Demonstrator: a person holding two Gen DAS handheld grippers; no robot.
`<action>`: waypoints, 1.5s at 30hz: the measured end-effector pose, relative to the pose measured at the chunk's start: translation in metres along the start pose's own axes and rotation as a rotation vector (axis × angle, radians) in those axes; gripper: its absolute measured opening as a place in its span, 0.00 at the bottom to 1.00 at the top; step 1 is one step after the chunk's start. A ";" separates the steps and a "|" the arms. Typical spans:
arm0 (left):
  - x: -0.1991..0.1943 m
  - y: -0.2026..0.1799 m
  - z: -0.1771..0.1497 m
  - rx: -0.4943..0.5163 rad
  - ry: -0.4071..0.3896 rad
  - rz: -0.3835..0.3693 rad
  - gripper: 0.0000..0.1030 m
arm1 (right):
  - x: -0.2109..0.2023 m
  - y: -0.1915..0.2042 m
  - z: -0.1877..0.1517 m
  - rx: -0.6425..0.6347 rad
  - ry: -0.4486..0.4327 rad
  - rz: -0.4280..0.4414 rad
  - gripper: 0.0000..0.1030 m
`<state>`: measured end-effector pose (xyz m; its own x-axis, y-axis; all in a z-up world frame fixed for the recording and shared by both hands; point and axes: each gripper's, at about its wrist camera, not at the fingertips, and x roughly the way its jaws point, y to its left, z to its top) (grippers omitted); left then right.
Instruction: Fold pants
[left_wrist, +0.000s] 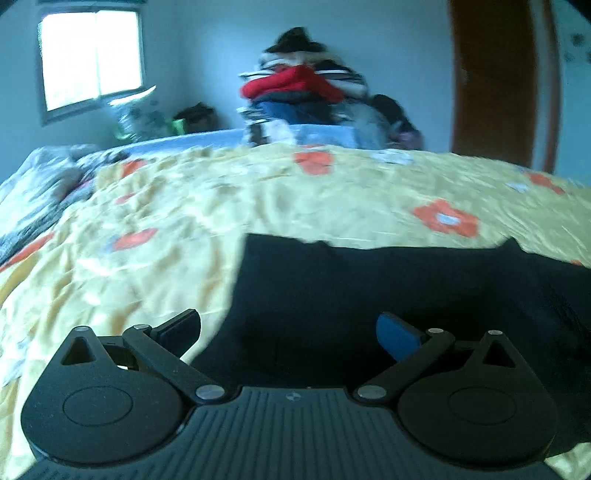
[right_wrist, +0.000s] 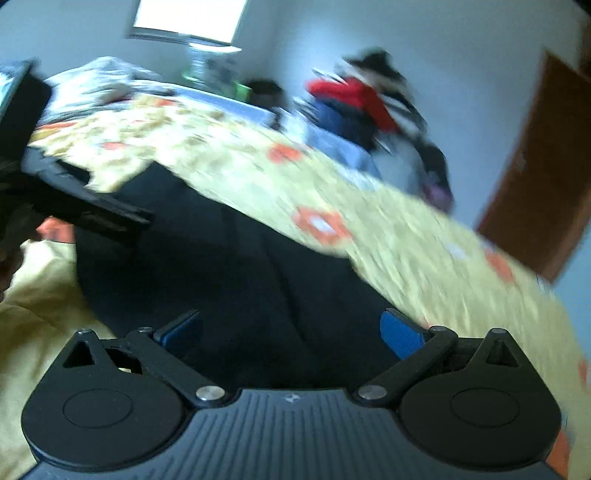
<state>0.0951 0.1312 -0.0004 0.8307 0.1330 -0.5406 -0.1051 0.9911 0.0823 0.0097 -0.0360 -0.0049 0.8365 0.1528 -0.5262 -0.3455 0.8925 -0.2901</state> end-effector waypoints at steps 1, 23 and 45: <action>-0.001 0.009 0.001 -0.022 0.008 0.015 1.00 | 0.002 0.011 0.006 -0.037 -0.015 0.023 1.00; 0.002 0.117 -0.010 -0.558 0.279 -0.350 0.99 | 0.084 0.159 0.044 -0.484 -0.162 -0.087 1.00; 0.071 0.079 0.010 -0.699 0.284 -0.605 0.93 | 0.045 0.039 0.075 -0.042 -0.187 0.223 0.96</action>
<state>0.1509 0.2185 -0.0242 0.6980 -0.4952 -0.5173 -0.0806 0.6634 -0.7439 0.0655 0.0378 0.0196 0.8003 0.4226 -0.4253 -0.5440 0.8100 -0.2189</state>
